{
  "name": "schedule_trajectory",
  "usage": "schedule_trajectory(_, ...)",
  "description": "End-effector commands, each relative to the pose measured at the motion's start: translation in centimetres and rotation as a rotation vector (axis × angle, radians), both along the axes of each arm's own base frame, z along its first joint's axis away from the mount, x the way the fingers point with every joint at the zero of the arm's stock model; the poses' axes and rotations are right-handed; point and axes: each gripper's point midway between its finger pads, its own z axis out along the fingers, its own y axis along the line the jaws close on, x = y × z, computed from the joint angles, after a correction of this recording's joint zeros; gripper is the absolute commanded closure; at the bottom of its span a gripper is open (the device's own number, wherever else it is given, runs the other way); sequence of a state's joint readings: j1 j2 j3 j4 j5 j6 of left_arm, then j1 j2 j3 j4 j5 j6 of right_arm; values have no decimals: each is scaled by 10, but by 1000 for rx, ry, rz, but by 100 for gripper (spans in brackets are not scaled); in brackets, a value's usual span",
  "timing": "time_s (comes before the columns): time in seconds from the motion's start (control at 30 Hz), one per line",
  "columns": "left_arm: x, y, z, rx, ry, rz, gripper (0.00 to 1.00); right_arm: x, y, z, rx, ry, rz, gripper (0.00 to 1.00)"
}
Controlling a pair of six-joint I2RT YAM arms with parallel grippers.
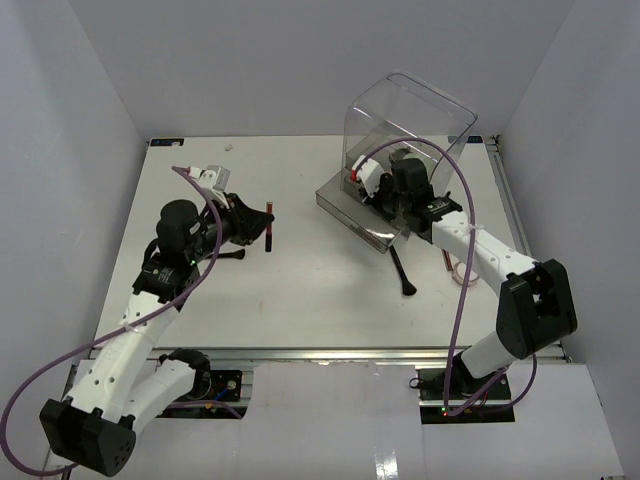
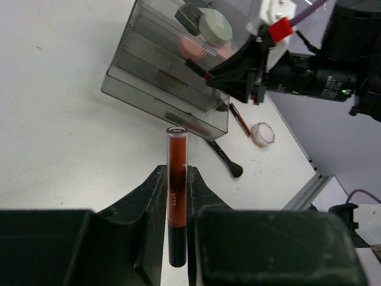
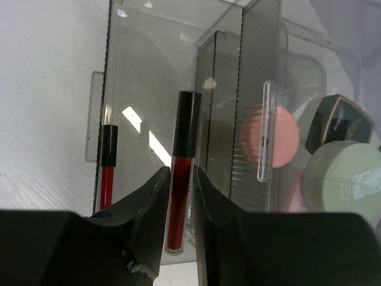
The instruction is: Organize the makeup
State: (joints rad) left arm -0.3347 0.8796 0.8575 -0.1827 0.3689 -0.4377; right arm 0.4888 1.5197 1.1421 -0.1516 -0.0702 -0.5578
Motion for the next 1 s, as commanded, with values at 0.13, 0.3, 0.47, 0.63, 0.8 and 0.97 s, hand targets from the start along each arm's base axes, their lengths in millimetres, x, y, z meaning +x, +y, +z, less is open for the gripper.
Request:
schedule_trajectory(0.13, 20, -32, 10, -184, -12, -109, 100, 15, 3, 17, 41, -38, -41, 40)
schedule_trajectory(0.3, 58, -55, -13, -242, 85, -78, 100, -24, 3, 56, 207, 21, 62, 38)
schedule_trajectory(0.47, 105, -99, -36, -280, 235, -10, 100, -80, -22, 87, 420, 53, 238, 35)
schedule_trajectory(0.63, 147, -151, -62, -304, 331, 43, 100, -94, -59, 95, 487, 9, 189, 34)
schedule_trajectory(0.8, 173, -180, -78, -348, 379, 86, 100, -96, -74, 97, 497, -19, 146, 34)
schedule_trajectory(0.97, 193, -195, -90, -355, 360, 118, 76, -97, -85, 99, 507, -36, 106, 26)
